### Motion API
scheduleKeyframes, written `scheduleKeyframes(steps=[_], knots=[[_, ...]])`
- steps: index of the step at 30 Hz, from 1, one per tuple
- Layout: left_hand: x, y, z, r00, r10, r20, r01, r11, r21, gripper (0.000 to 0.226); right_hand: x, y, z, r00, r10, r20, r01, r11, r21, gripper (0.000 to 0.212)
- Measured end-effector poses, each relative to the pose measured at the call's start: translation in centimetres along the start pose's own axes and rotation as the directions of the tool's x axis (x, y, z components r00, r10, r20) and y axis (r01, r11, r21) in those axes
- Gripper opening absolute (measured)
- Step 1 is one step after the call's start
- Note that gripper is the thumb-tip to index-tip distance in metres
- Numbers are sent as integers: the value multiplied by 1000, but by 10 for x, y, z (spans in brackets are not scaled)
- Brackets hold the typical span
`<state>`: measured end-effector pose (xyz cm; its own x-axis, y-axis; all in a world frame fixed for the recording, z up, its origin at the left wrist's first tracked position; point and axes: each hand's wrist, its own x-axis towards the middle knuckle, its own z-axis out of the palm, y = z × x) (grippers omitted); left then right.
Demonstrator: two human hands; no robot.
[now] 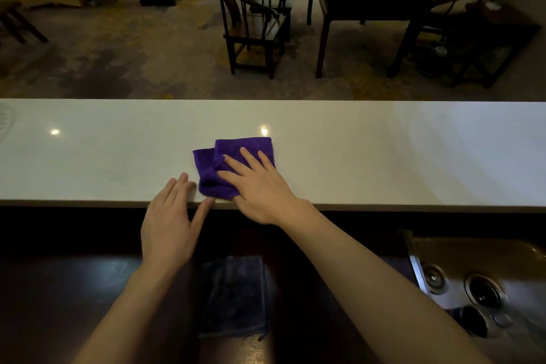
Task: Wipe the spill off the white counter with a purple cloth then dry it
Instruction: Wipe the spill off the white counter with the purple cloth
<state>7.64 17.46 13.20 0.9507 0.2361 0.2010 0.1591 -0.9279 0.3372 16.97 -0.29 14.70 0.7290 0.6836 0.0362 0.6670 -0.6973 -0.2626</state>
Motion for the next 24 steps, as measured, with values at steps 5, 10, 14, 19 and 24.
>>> scheduleKeyframes(steps=[5, 10, 14, 19, 24], knots=[[0, 0, 0, 1000, 4, -10, -4, 1000, -15, 47, -28, 18, -10, 993, 114, -42, -115, 993, -23, 56], [-2, 0, -1, 1000, 1, -3, -1, 999, -40, 47, -53, 41, -15, 965, 242, -98, -246, 969, -30, 53], [-2, 1, -1, 1000, 11, -11, -12, 999, -47, 47, -70, 58, -17, 934, 328, -141, -333, 943, -18, 53], [-3, 0, 1, 1000, 13, -5, -13, 998, -57, 49, -84, 71, -19, 899, 394, -190, -402, 916, -2, 53], [-3, 0, 1, 1000, 27, 2, -26, 997, -68, 49, -86, 68, -19, 864, 467, -188, -476, 879, -1, 53]])
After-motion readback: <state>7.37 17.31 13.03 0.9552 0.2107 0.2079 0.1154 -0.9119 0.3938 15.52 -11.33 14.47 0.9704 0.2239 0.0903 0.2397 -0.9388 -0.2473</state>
